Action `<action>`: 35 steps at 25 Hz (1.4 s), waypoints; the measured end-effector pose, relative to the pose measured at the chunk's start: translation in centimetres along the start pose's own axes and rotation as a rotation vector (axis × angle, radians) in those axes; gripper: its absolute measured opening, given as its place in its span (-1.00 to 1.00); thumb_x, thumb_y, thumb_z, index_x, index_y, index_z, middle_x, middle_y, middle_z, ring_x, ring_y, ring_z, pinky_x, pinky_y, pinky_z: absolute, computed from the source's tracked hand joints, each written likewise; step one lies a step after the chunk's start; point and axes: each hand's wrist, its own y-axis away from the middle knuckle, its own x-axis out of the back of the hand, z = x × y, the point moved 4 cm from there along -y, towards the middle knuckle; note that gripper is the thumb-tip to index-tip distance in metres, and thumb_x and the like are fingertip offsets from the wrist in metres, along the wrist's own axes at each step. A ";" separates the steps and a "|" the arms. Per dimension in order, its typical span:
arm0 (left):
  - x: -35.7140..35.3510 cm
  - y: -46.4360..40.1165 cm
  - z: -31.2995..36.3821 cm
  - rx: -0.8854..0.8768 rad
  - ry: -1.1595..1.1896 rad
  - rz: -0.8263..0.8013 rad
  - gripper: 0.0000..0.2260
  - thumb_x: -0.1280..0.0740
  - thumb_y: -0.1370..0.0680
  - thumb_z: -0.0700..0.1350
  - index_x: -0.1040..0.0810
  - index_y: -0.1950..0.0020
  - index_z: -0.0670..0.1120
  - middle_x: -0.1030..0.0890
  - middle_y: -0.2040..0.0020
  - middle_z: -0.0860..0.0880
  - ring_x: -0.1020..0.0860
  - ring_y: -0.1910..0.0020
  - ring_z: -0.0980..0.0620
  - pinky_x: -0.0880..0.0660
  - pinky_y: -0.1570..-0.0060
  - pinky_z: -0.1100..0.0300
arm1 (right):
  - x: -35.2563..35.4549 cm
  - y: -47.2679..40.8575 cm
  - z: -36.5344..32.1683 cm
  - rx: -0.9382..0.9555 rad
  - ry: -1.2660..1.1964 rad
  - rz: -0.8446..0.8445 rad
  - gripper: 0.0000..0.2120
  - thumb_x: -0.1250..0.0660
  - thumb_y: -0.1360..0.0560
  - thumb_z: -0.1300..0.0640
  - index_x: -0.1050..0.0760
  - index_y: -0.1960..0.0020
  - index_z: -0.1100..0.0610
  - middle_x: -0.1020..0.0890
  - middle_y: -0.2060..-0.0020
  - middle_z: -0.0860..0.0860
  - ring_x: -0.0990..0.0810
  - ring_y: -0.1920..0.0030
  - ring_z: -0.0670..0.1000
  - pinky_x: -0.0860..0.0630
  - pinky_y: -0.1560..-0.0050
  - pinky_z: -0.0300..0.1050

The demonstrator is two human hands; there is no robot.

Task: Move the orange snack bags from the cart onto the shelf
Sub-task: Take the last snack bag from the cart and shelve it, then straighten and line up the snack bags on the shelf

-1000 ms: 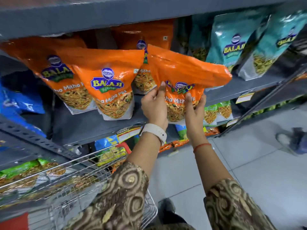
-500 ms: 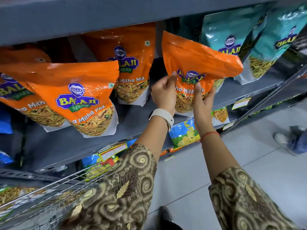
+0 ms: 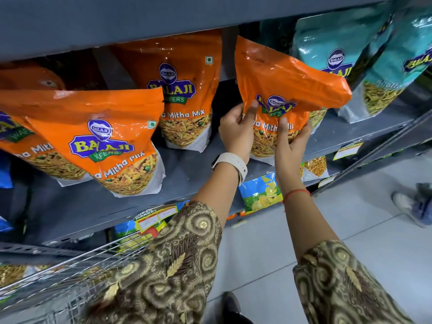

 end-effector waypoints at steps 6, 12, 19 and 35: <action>-0.7 -0.3 0.0 -0.057 -0.048 -0.036 -0.50 -0.36 -0.44 0.22 -0.57 -0.29 -0.01 -0.68 -0.18 0.01 -0.62 -0.19 0.02 -0.54 -0.24 -0.08 | 0.3 -0.3 -0.1 0.046 0.023 0.082 -0.23 -0.32 -0.54 -0.22 -0.05 -0.60 -0.02 -0.20 -0.58 -0.03 -0.20 -0.58 -0.04 -0.27 -0.55 0.07; 0.5 0.2 -0.4 -0.039 -0.072 0.051 -0.43 -0.33 -0.51 0.15 -0.42 -0.45 -0.09 -0.49 -0.42 -0.08 -0.44 -0.42 -0.03 -0.39 -0.40 -0.08 | 0.6 2.0 -2.4 0.187 0.110 0.315 -0.30 -0.33 -0.54 -0.17 -0.20 -0.54 0.11 -0.32 -0.49 0.01 -0.26 -0.53 0.00 -0.25 -0.53 0.02; 5.0 3.2 2.1 -0.173 -0.031 0.155 -0.55 -0.28 -0.57 0.03 -0.48 -0.38 -0.19 -0.56 -0.34 -0.13 -0.51 -0.36 -0.02 -0.44 -0.38 -0.03 | -3.0 7.5 -6.0 0.258 0.066 0.289 -0.46 -0.28 -0.59 -0.10 -0.31 -0.48 0.11 -0.42 -0.43 -0.01 -0.30 -0.47 -0.03 -0.20 -0.48 -0.16; 23.8 10.8 7.8 -0.279 -0.035 0.613 -0.74 -0.21 -0.52 0.15 -0.65 0.22 0.14 -0.63 0.35 0.15 -0.68 0.17 -0.04 -0.63 0.03 -0.04 | -15.3 20.9 -10.0 0.107 -0.057 -0.202 -0.63 -0.20 -0.63 0.03 -0.41 -0.39 0.14 -0.52 -0.27 0.01 -0.49 -0.31 0.02 -0.45 -0.35 -0.03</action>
